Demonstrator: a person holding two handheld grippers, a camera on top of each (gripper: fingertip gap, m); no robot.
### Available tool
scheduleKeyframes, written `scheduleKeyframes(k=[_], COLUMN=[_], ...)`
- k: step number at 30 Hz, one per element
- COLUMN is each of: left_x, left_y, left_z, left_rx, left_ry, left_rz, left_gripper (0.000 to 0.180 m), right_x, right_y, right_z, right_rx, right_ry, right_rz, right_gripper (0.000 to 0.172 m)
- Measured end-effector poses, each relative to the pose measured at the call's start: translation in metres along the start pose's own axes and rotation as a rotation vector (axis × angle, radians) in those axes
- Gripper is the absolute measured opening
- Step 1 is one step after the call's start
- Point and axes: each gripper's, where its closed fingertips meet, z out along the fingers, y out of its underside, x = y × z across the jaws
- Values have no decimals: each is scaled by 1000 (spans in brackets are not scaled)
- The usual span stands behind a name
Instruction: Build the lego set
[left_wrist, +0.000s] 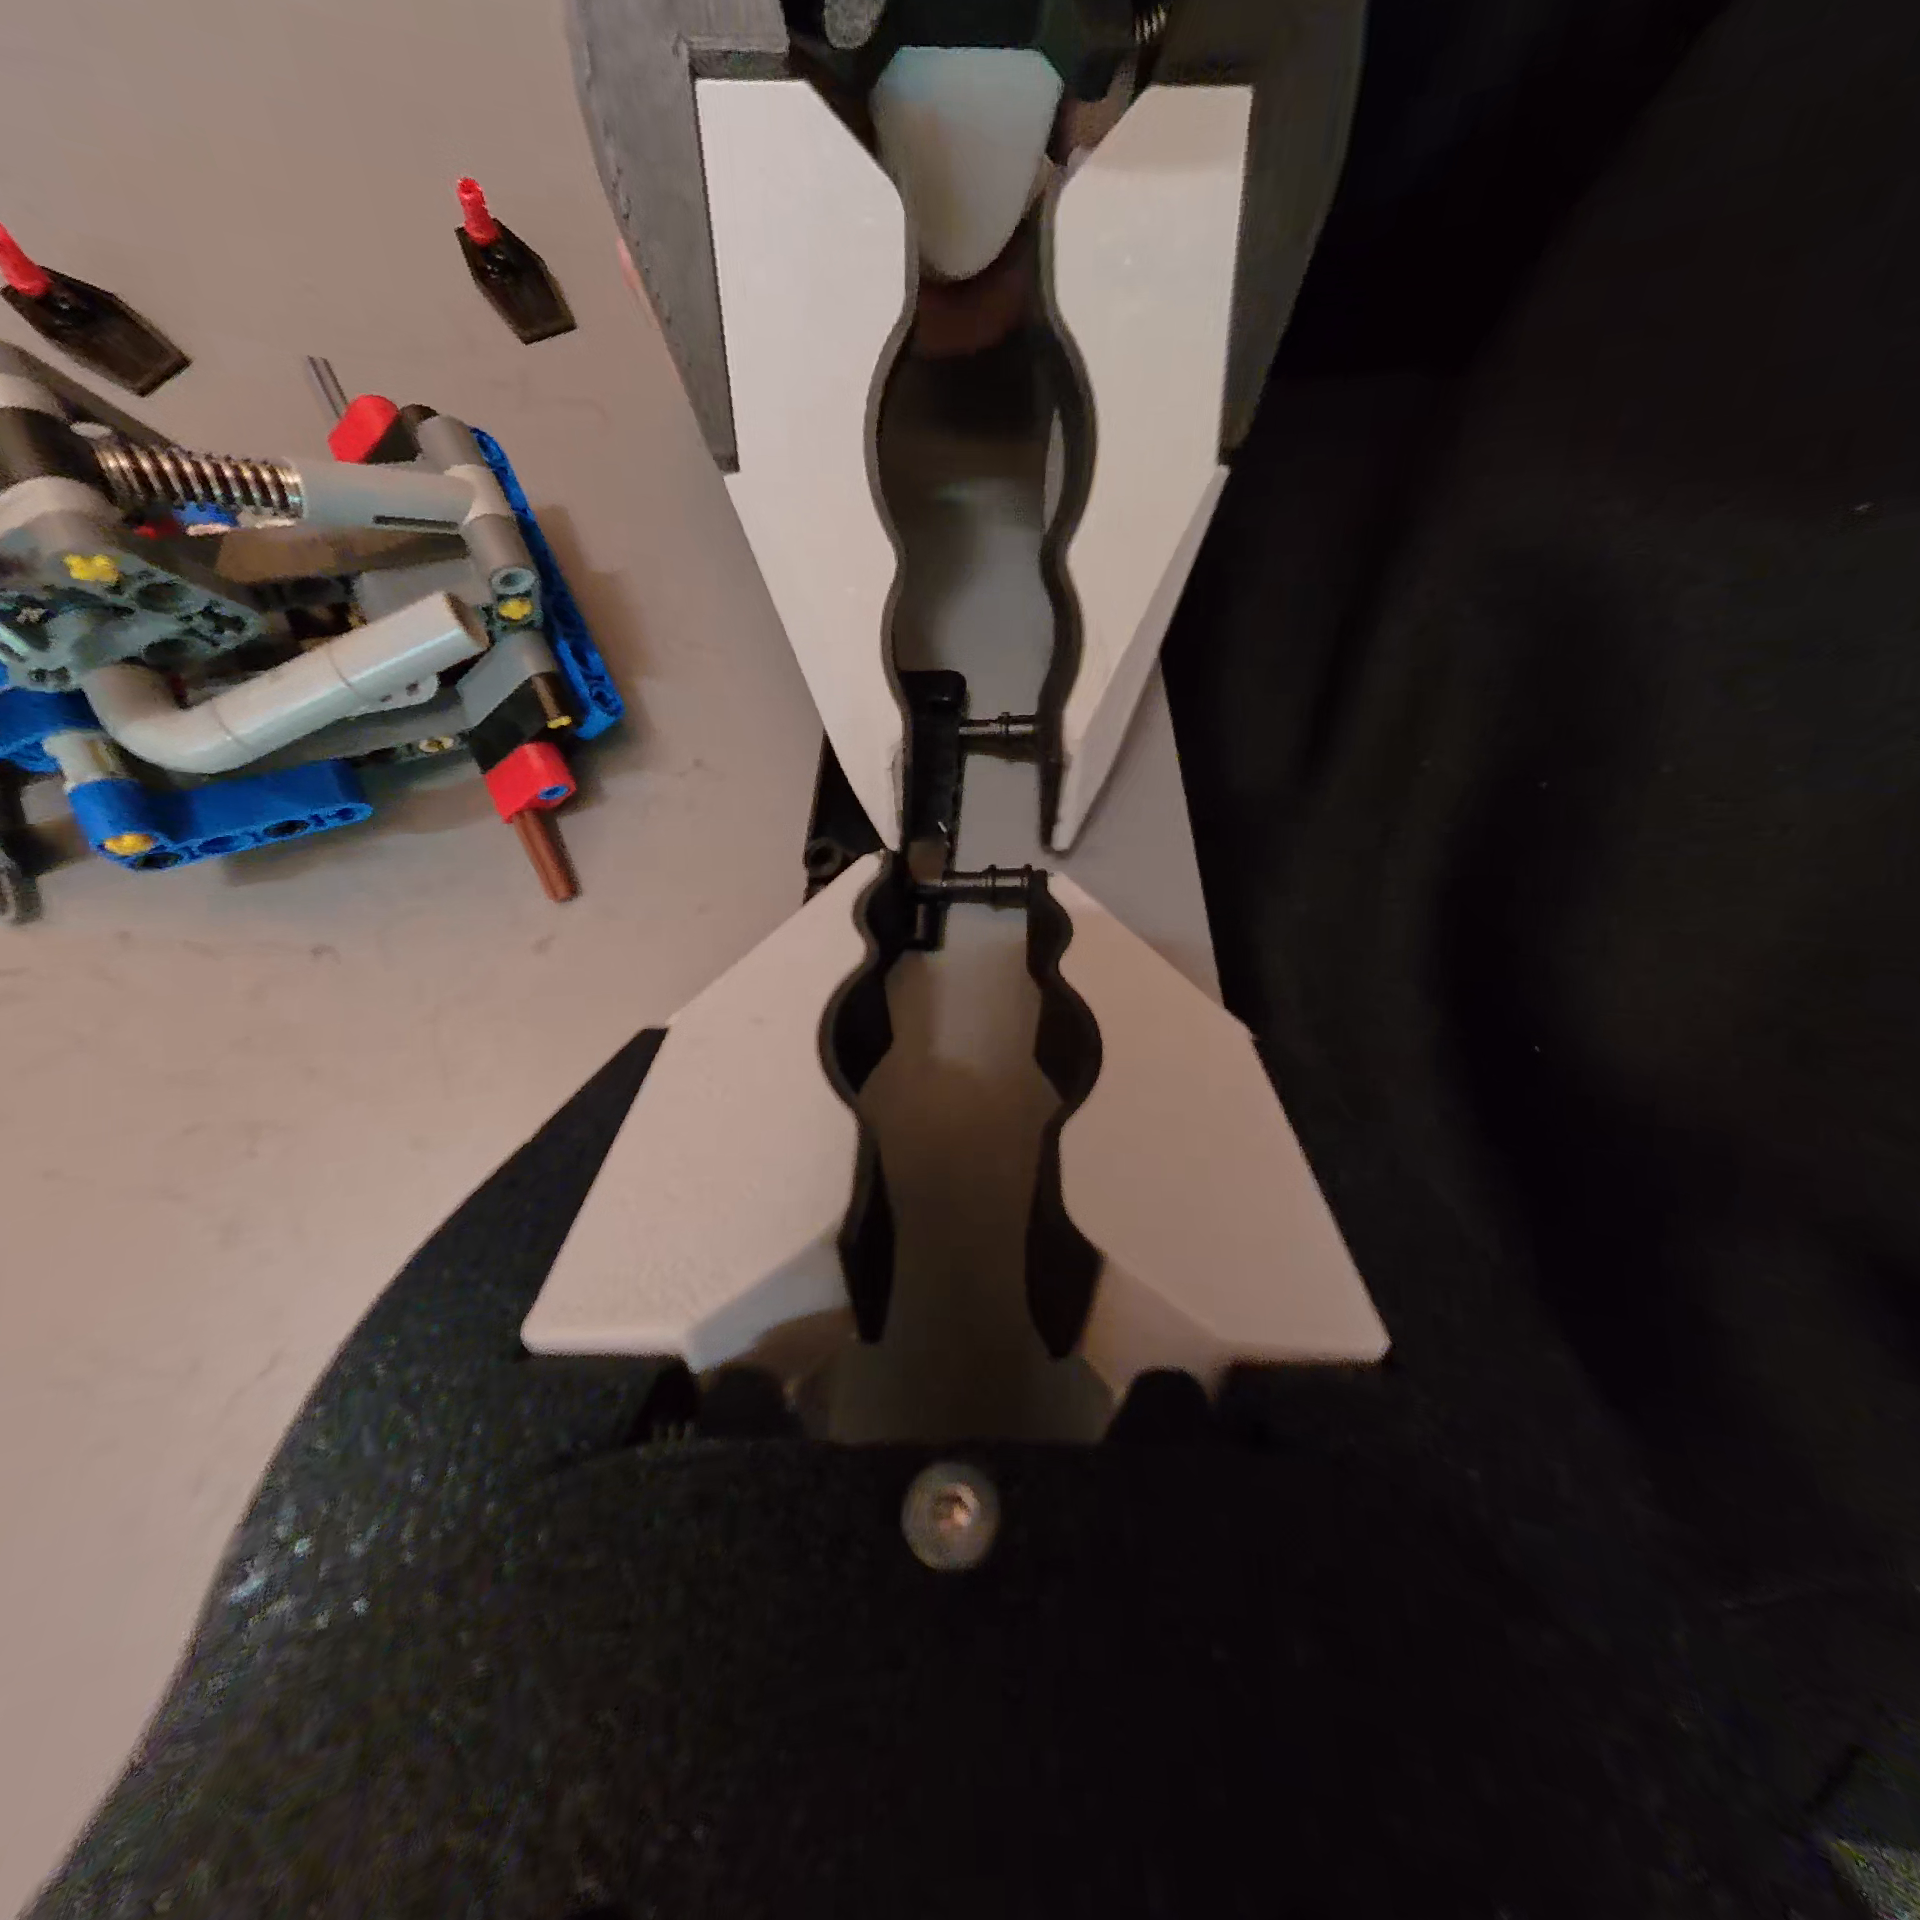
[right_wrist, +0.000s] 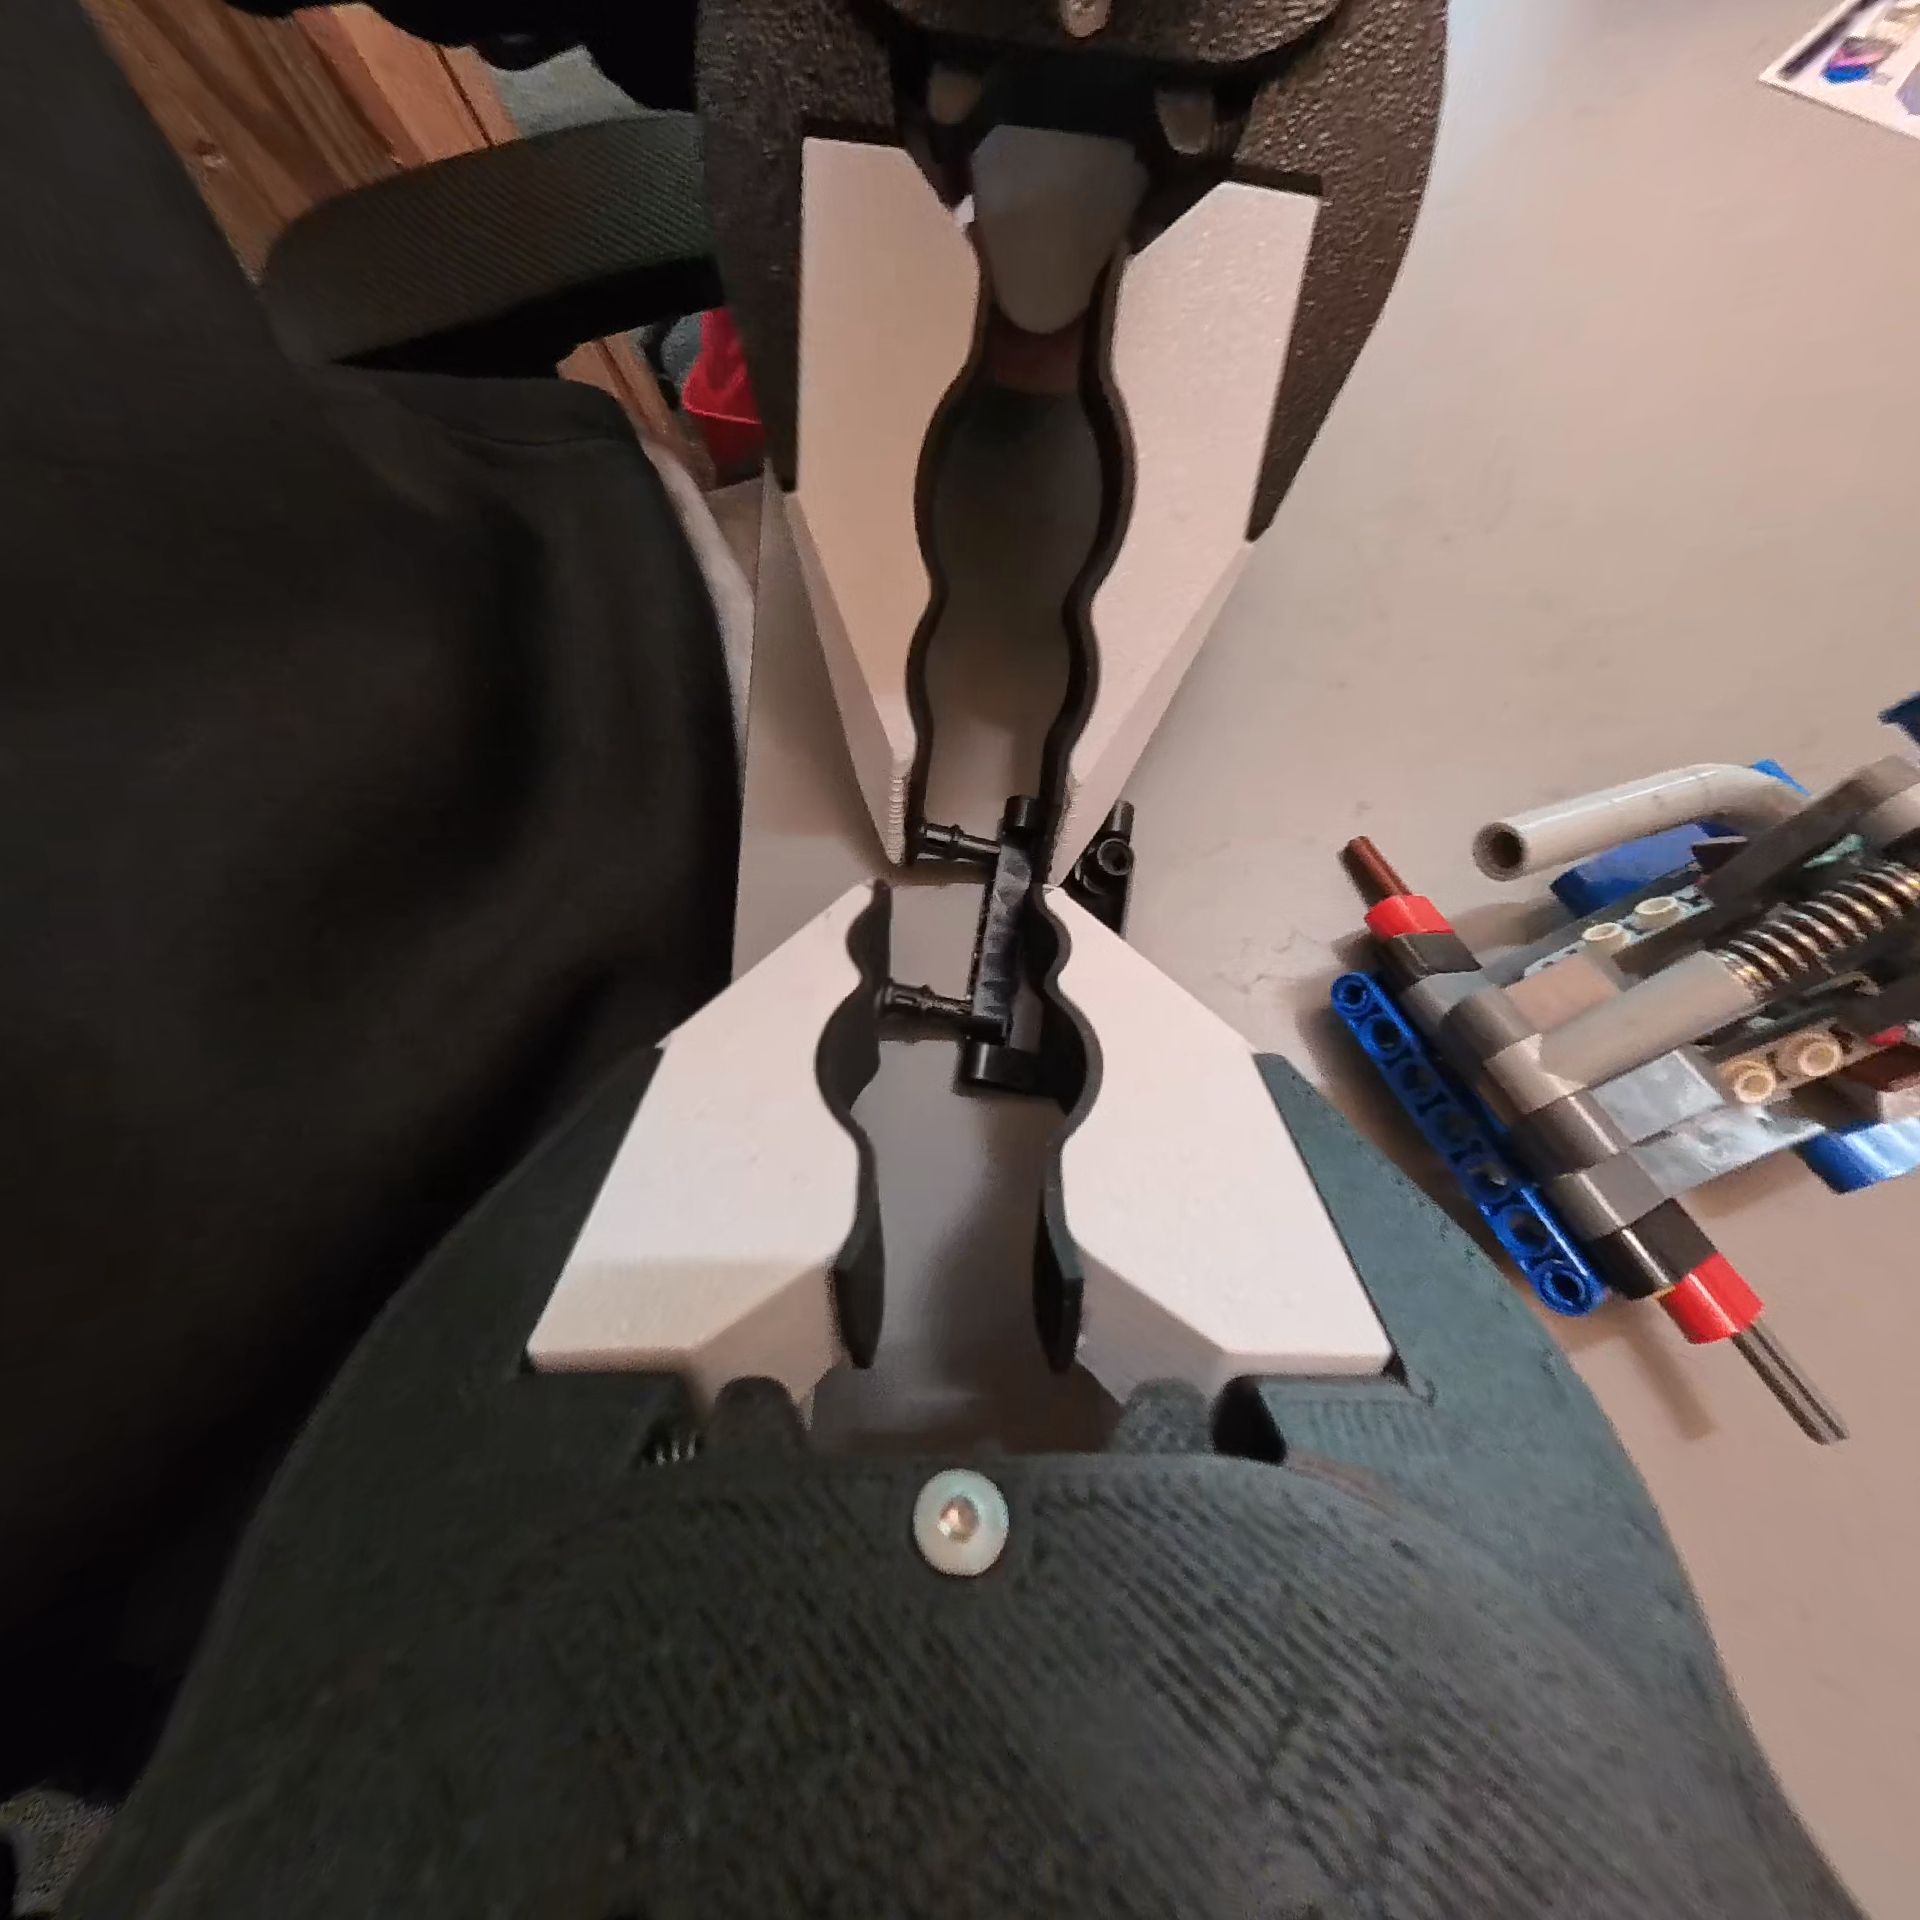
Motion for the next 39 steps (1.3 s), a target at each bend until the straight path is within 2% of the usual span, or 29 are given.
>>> scheduleKeyframes(k=[6, 7, 9, 10, 15, 18, 20, 25, 30, 39], left_x=[0, 0, 0, -1, -4, -7, -9, -11, -11, -12], left_y=[0, 0, 0, 0, 0, -1, -2, -1, -1, 1], left_z=[0, 0, 0, 0, -1, -2, -2, -1, -1, -3], left_rx=[-1, 0, 2, 2, 8, 17, 19, 16, 10, 2], left_ry=[-1, 4, 11, 9, -5, -19, -32, -75, -111, -157], left_rz=[-7, -10, -14, -11, -33, -54, -53, -18, 18, 54], left_gripper=[21, 21, 21, 21, 21, 21, 21, 21, 21, 21], right_x=[11, 8, -5, -7, 0, 9, 11, 14, 15, 15], right_y=[-1, -1, -3, -3, -4, -5, -5, -3, 1, -3], right_z=[2, 2, 0, 0, 1, 2, 3, 4, 1, 7], right_rx=[0, 3, 25, 30, 21, 37, 45, -19, -100, -42], right_ry=[104, 90, -10, -37, 40, 131, 179, 317, 344, 287], right_rz=[28, 33, 92, 103, 67, 158, 190, 128, 103, 71], right_gripper=[4, 10, 33, 38, 32, 26, 30, 32, 32, 30])
